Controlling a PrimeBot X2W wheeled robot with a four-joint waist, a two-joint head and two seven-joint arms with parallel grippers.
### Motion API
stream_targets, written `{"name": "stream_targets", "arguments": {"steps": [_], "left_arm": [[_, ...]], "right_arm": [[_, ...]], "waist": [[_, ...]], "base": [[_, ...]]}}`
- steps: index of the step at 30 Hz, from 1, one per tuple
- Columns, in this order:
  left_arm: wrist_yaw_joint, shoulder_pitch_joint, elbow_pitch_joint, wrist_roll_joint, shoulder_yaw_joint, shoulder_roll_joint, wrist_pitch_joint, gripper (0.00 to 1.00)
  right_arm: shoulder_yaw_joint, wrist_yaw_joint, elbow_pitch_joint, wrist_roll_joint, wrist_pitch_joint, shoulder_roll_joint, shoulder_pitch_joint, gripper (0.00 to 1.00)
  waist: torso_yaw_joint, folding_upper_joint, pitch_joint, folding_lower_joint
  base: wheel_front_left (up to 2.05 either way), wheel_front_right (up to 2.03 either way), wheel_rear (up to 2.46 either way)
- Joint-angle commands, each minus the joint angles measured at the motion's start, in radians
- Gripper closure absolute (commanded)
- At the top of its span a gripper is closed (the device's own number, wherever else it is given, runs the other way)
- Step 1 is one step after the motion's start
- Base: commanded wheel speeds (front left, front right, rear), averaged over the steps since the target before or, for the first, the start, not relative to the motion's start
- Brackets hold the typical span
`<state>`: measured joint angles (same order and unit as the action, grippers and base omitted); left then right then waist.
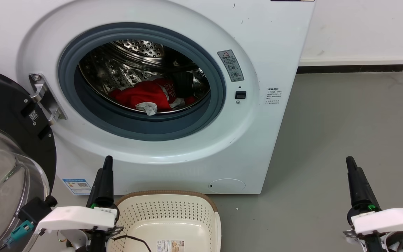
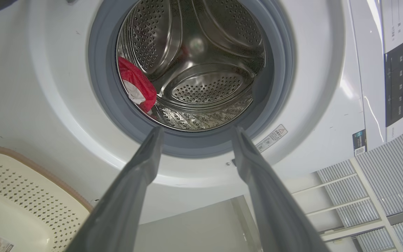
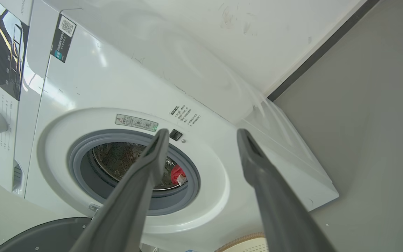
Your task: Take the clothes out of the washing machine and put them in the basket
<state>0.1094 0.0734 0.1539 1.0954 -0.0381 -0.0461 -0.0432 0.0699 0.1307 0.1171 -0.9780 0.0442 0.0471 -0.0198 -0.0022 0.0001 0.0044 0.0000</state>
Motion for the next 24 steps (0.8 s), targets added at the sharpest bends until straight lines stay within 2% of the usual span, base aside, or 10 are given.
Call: {"name": "stream_targets", "arguments": {"steps": [1,12,24], "left_arm": [[-0.004,0.028,-0.020,-0.041,0.006,-0.004,-0.009,0.00],[-0.033,0.024,-0.024,-0.325,0.045,-0.007,-0.046,0.00],[-0.070,0.027,-0.016,-0.514,0.080,-0.024,-0.083,0.00]], "right_arm": [[-0.003,0.000,-0.023,0.045,0.009,0.004,-0.006,0.00],[-0.007,0.000,-0.049,0.288,0.030,0.004,0.015,0.00],[-0.018,0.000,-0.089,0.457,0.036,0.005,0.036,0.00]], "waist": [[0.000,-0.0001,0.000,0.0000],[-0.001,-0.0001,-0.001,0.0000],[-0.001,-0.0001,-0.002,0.0000]], "base": [[0.00,0.00,0.00],[0.00,0.00,0.00],[0.00,0.00,0.00]]}}
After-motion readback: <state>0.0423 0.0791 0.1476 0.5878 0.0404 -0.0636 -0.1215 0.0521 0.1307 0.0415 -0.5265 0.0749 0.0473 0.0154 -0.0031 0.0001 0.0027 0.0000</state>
